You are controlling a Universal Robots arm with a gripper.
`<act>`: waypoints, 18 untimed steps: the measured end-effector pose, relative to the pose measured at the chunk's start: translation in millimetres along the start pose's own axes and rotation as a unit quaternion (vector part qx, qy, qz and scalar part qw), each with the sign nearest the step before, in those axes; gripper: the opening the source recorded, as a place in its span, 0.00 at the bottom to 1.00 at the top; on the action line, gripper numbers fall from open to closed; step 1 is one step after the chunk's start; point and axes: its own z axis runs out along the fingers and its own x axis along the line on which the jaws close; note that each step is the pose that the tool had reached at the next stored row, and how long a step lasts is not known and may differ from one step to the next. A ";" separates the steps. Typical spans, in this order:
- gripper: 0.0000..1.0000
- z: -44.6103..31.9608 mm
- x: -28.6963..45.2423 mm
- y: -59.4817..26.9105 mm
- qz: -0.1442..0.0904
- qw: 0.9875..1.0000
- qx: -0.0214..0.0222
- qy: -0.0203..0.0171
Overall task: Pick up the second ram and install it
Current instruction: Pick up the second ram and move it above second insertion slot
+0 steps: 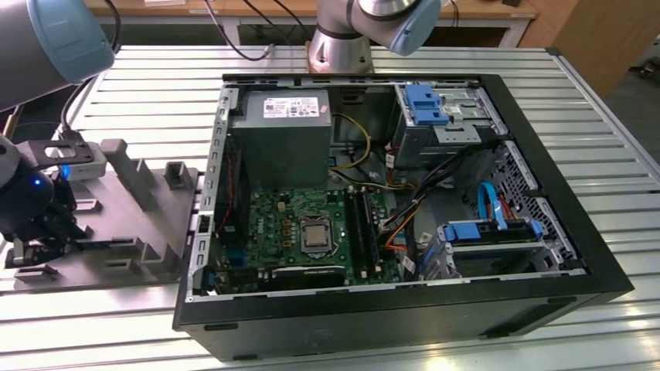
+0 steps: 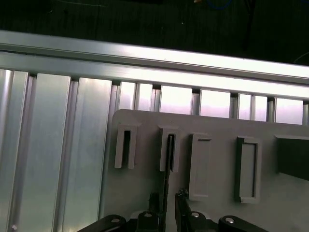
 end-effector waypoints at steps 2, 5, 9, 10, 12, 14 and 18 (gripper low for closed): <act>0.27 -1.3 -0.1 0.0 0.000 1.000 0.000 0.000; 0.27 -2.4 -0.2 0.1 0.000 1.000 0.000 0.000; 0.27 -3.0 -0.2 0.1 0.000 1.000 0.000 0.000; 0.27 -3.0 -0.2 0.1 0.000 1.000 0.000 0.000; 0.25 -3.2 -0.2 0.1 0.000 1.000 0.000 0.000; 0.19 -3.4 -0.3 0.1 0.000 1.000 0.000 0.000; 0.19 -3.6 0.5 0.3 0.000 1.000 0.000 0.000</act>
